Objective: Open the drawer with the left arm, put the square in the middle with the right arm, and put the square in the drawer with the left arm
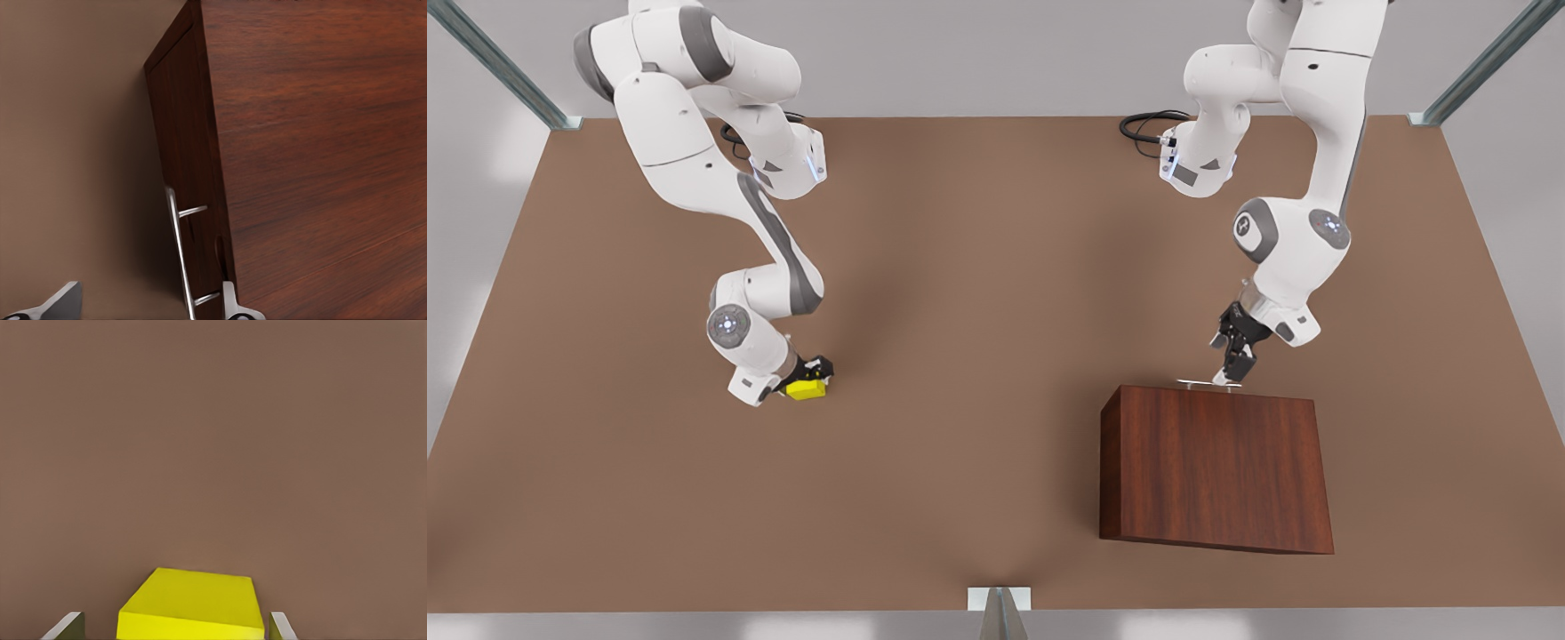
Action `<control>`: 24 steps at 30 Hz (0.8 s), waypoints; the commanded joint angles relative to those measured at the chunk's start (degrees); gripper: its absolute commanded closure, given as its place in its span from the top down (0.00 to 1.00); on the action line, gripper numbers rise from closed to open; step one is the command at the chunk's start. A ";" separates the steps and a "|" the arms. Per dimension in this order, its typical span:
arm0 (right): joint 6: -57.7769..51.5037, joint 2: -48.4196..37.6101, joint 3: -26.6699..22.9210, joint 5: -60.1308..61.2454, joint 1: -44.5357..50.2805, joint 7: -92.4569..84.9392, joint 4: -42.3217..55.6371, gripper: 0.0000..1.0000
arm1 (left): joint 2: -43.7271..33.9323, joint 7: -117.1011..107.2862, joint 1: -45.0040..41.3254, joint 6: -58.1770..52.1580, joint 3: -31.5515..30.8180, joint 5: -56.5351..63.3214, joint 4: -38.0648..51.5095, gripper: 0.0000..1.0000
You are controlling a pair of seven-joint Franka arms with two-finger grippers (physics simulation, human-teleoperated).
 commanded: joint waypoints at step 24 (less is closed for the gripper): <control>1.60 0.12 -0.74 -0.87 0.97 -0.11 0.00 0.67 | 5.15 -0.09 -0.17 1.68 0.00 -2.71 -0.09 1.00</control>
